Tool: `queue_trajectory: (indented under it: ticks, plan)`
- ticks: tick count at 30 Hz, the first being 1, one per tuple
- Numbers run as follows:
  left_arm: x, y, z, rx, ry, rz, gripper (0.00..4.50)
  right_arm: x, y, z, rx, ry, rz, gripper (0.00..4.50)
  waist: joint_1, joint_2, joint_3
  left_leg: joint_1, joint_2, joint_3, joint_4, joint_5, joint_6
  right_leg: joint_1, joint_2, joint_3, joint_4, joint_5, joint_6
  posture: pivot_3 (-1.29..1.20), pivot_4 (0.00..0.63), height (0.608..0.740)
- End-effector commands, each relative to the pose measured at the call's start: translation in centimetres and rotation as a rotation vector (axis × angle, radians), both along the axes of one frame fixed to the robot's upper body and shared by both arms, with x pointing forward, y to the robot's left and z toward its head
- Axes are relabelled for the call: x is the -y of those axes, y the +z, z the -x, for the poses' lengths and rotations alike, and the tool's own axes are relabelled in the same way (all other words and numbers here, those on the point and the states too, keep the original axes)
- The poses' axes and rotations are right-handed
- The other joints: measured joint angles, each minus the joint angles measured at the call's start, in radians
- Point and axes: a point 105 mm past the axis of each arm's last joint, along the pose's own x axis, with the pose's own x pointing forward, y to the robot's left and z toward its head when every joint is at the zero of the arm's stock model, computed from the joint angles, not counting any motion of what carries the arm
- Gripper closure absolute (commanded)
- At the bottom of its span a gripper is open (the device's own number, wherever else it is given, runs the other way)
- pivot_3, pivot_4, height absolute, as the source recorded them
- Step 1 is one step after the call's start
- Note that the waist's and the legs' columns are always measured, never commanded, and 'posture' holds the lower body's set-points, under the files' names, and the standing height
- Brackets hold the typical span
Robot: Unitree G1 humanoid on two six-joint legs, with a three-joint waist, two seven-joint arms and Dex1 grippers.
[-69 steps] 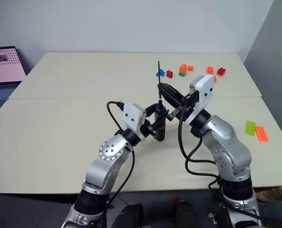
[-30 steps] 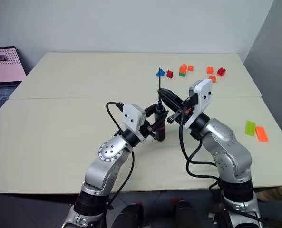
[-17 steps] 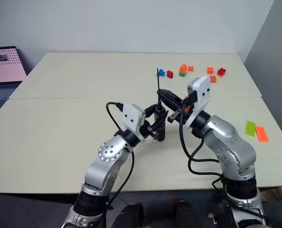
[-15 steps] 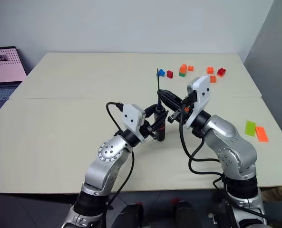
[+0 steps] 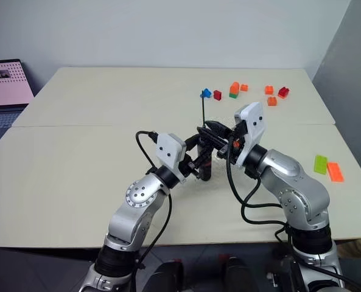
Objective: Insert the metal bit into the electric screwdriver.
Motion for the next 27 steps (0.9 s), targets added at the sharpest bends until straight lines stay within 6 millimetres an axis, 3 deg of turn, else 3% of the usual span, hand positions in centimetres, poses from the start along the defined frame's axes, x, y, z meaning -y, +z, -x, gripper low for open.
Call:
queue_trajectory:
  ticks: [1, 5, 8, 10, 13, 15, 17, 19, 22, 27]
  plan:
    - [0.1, -0.4, 0.0, -0.014, -0.003, -0.013, 2.86, 1.2, 1.8, 0.4, 0.06, -0.01, -0.03, 2.12, 0.0, 0.0, 0.0, 0.0, 0.0, 0.0, 0.0, 0.0, 0.0, 0.0, 0.0, 0.0, 0.0, 0.0, 0.0, 0.0, 0.15, 0.74]
    - [-0.3, 0.0, -0.6, 0.003, 0.025, -0.019, 2.86, 2.7, 2.9, -0.2, 0.104, -0.067, -0.036, 1.22, 0.0, 0.0, 0.0, 0.0, 0.0, 0.0, 0.0, 0.0, 0.0, 0.0, 0.0, 0.0, 0.0, 0.0, 0.0, 0.0, 0.15, 0.74]
    - [-1.0, 1.7, -1.7, 0.08, 0.069, -0.095, 2.86, 3.4, 2.7, 0.0, 0.114, -0.071, 0.005, 0.64, -0.001, 0.0, 0.0, 0.0, 0.0, 0.0, 0.0, 0.0, 0.0, 0.0, 0.0, -0.001, 0.0, 0.0, 0.0, 0.0, 0.15, 0.74]
    - [-2.0, 3.4, -3.1, 0.166, 0.111, -0.232, 2.86, 4.1, 2.8, 0.1, 0.131, -0.086, 0.043, 0.64, -0.004, 0.0, 0.0, 0.0, 0.0, 0.0, 0.0, 0.0, 0.0, -0.001, 0.0, 0.0, 0.001, 0.0, 0.0, 0.0, 0.15, 0.74]
    - [-3.0, 4.3, -4.5, 0.227, 0.103, -0.435, 2.87, 4.7, 2.9, 0.3, 0.154, -0.091, 0.106, 0.64, -0.003, 0.0, 0.001, -0.001, 0.001, -0.001, 0.0, 0.0, 0.0, -0.002, 0.002, -0.001, 0.0, 0.002, -0.001, 0.0, 0.15, 0.74]
    - [-3.8, 4.0, -5.4, 0.249, 0.058, -0.621, 2.87, 5.0, 2.8, 0.5, 0.181, -0.092, 0.185, 0.64, -0.005, 0.0, 0.001, -0.001, 0.001, 0.0, 0.0, 0.0, 0.0, -0.003, 0.003, -0.001, 0.001, 0.002, -0.001, 0.0, 0.15, 0.74]
    - [-5.8, 3.2, -6.8, 0.273, 0.007, -0.946, 2.87, 5.5, 2.6, 1.3, 0.24, -0.063, 0.385, 0.64, -0.002, 0.0, 0.002, -0.002, 0.001, 0.0, -0.001, 0.0, 0.0, -0.003, 0.002, 0.0, 0.0, 0.002, -0.002, 0.0, 0.15, 0.74]
    - [-7.0, 2.6, -7.4, 0.264, -0.035, -1.122, 2.87, 5.9, 2.1, 2.1, 0.269, -0.024, 0.54, 0.64, 0.0, 0.002, 0.004, -0.003, 0.0, 0.001, -0.001, 0.0, 0.0, -0.004, 0.001, -0.001, -0.001, 0.002, -0.003, 0.0, 0.15, 0.74]
    - [-7.2, 1.1, -7.7, 0.249, -0.143, -1.281, 2.87, 6.5, 1.0, 3.9, 0.226, 0.092, 0.691, 0.64, 0.001, 0.001, 0.004, -0.004, 0.0, 0.002, -0.003, 0.0, 0.0, -0.003, 0.001, -0.001, -0.006, 0.002, -0.003, 0.0, 0.15, 0.74]
    - [-5.7, -1.7, -8.1, 0.195, -0.28, -1.362, 2.87, 5.9, 0.1, 5.9, 0.159, 0.244, 0.743, 0.64, 0.008, 0.001, 0.004, -0.012, -0.002, 0.001, 0.0, 0.0, 0.0, -0.007, -0.003, -0.003, -0.008, 0.003, -0.004, 0.0, 0.15, 0.74]
